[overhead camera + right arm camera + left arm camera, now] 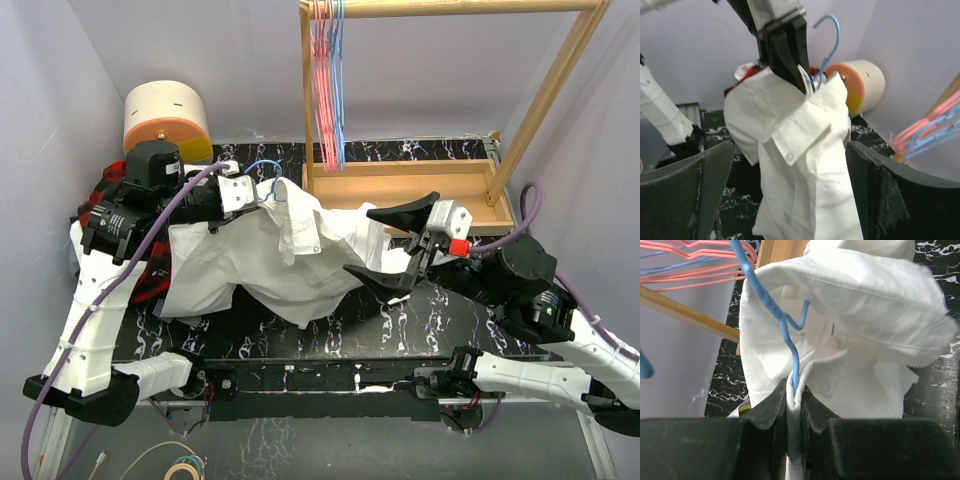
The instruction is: Place the shirt on the hanger
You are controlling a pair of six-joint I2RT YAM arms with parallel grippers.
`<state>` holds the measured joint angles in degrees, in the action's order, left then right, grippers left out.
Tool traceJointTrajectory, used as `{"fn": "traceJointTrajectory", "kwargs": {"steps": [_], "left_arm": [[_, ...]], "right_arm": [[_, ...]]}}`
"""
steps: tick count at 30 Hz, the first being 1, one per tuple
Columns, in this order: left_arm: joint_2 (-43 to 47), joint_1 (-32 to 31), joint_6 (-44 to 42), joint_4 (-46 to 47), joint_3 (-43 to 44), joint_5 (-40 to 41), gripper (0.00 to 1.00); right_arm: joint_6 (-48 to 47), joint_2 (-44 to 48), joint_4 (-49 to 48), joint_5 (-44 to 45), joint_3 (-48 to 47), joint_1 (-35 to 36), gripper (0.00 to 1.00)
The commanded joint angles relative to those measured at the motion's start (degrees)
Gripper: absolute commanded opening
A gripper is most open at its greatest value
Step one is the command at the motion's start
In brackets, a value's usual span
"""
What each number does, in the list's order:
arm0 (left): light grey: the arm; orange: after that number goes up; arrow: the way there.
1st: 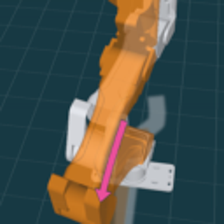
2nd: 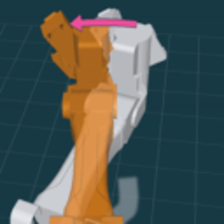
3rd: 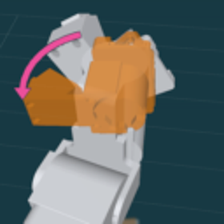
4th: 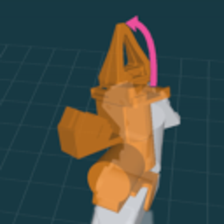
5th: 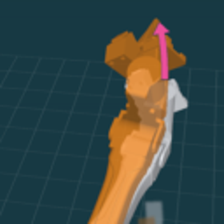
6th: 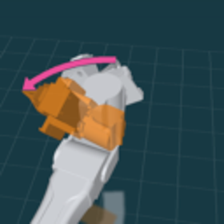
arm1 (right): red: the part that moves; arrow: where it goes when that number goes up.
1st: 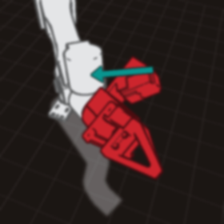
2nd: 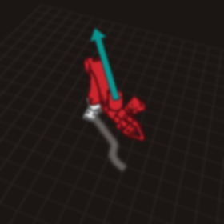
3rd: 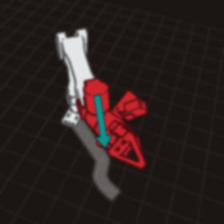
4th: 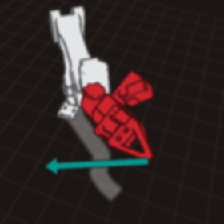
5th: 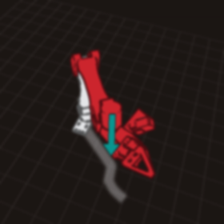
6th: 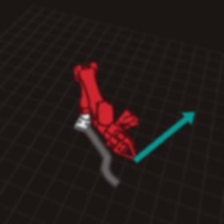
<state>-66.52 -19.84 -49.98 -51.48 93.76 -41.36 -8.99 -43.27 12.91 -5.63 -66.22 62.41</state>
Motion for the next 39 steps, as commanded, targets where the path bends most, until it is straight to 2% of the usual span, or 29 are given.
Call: {"fn": "traceJointTrajectory", "kwargs": {"steps": [1,10,13,14,16,19,20,24,29,35,39], "left_arm": [[1.9,0.1,-2.8,0.8,1.3,-0.6,0.0],[1.0,0.1,2.3,2.3,4.7,-0.8,0.0],[1.3,0.1,1.8,1.8,4.4,-0.8,0.0],[1.5,0.1,1.7,1.7,4.2,-1.1,0.0],[1.7,0.1,1.2,1.1,4.0,-2.0,0.0],[2.0,0.1,-1.0,-0.9,4.1,-3.4,0.0],[2.1,0.1,-1.8,-1.2,4.1,-3.6,0.0],[2.7,0.1,-4.0,-1.2,4.0,-3.1,0.0],[2.4,0.1,-7.4,-3.9,5.8,-4.5,0.0],[2.9,0.1,-7.7,-3.1,6.0,-6.3,0.0],[1.8,0.1,-7.1,-4.4,9.1,-10.1,0.0]], "right_arm": [[-4.6,-0.1,9.9,6.5,2.0,0.0,0.98],[-3.8,-3.8,4.0,25.8,8.9,0.1,0.96],[-6.7,-2.2,-1.4,31.6,12.7,0.1,0.87],[-7.7,-1.9,-3.0,33.2,13.7,0.0,0.81],[-9.9,-1.8,-6.0,36.0,15.5,0.0,0.6],[-11.9,-1.3,-10.0,37.9,17.8,0.0,0.11],[-12.6,-0.5,-11.5,37.7,18.9,-0.1,0.08],[-14.8,4.0,-14.7,35.5,23.4,-3.8,0.08],[-14.2,9.9,-9.7,29.9,23.0,-13.3,0.08],[-12.8,9.3,-0.2,25.3,18.3,-14.2,0.08],[-16.1,7.9,0.9,25.7,17.2,-14.2,0.08]]}}
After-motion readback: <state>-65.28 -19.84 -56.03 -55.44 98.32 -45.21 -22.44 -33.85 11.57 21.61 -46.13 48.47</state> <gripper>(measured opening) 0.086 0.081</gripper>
